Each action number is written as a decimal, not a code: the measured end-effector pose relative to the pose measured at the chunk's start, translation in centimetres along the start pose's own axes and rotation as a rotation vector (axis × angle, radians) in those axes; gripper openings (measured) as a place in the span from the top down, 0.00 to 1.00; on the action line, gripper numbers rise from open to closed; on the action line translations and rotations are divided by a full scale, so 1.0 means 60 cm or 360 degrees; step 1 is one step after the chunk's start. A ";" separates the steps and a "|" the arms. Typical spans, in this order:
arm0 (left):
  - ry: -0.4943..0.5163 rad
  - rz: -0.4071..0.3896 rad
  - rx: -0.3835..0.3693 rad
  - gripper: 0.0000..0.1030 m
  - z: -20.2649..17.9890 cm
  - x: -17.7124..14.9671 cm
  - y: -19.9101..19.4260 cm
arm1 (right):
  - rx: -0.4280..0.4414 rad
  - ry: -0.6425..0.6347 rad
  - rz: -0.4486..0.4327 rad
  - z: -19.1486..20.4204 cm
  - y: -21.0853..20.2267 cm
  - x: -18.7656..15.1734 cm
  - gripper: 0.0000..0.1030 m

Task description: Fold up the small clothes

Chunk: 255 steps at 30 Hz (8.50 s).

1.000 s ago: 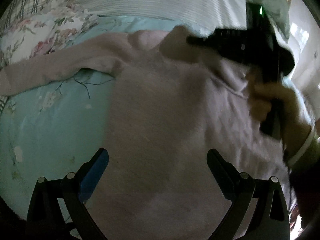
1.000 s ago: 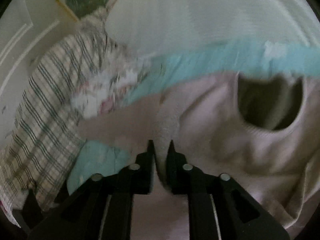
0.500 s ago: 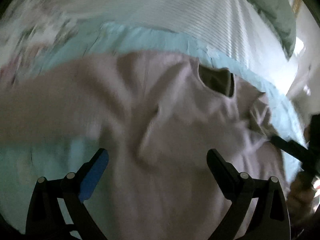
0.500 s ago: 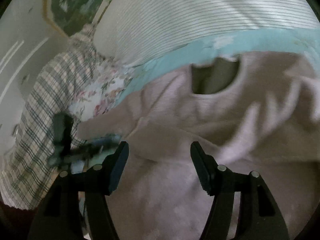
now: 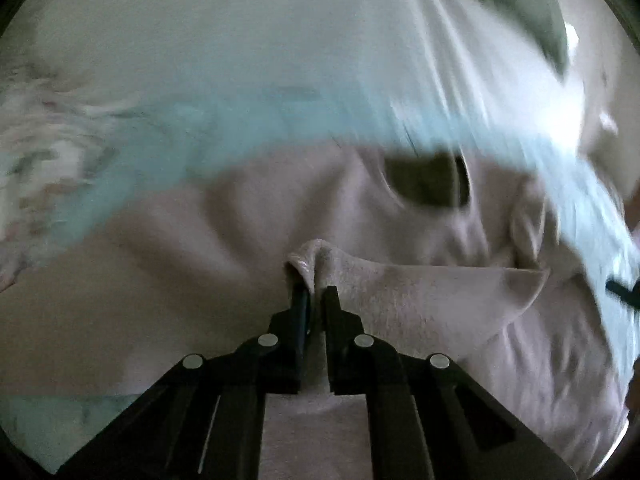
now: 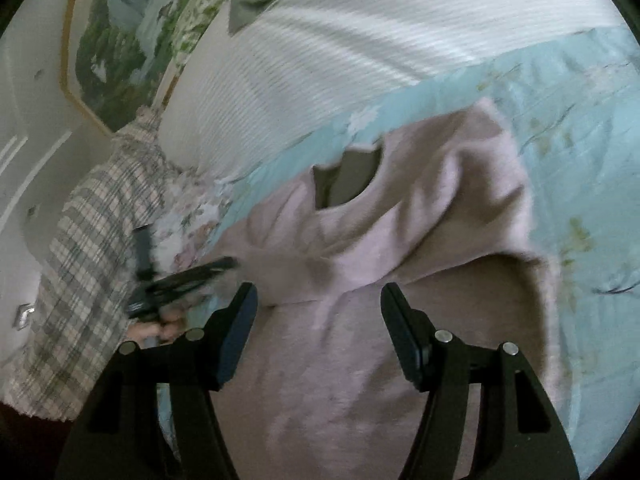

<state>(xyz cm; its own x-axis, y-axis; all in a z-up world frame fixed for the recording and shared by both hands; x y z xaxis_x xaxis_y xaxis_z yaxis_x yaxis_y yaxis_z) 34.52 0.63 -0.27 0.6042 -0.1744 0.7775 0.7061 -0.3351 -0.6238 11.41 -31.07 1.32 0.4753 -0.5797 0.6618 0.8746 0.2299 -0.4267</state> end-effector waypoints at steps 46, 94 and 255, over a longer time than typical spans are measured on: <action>-0.0264 0.0189 -0.0053 0.98 0.034 -0.032 0.040 | -0.0576 0.0064 0.0000 -0.191 0.095 0.127 0.93; -0.1448 -0.0227 0.0956 0.77 0.630 -0.184 -0.163 | -0.0081 -0.0071 0.0339 0.062 0.063 -0.102 0.37; -0.0408 0.0184 0.0110 0.51 0.057 -0.265 -0.183 | -0.0419 0.0047 -0.0013 -0.065 -0.134 -0.082 0.45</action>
<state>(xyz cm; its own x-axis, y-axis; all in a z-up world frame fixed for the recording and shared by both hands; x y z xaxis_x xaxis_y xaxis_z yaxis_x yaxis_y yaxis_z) 18.40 10.23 -6.04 0.7497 0.0346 0.6609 0.6451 -0.2613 -0.7181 1.63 -33.11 -0.91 0.4622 -0.6043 0.6491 0.8216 0.0165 -0.5698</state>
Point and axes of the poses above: each gripper's, at about its wrist camera, not at the fingertips, and y roughly the way its jaws point, z to its left, x to its top, the point moved 1 cm from there along y, roughly the way its jaws point, and after that the axes turned 8 degrees about -z, right-handed, at the moved point
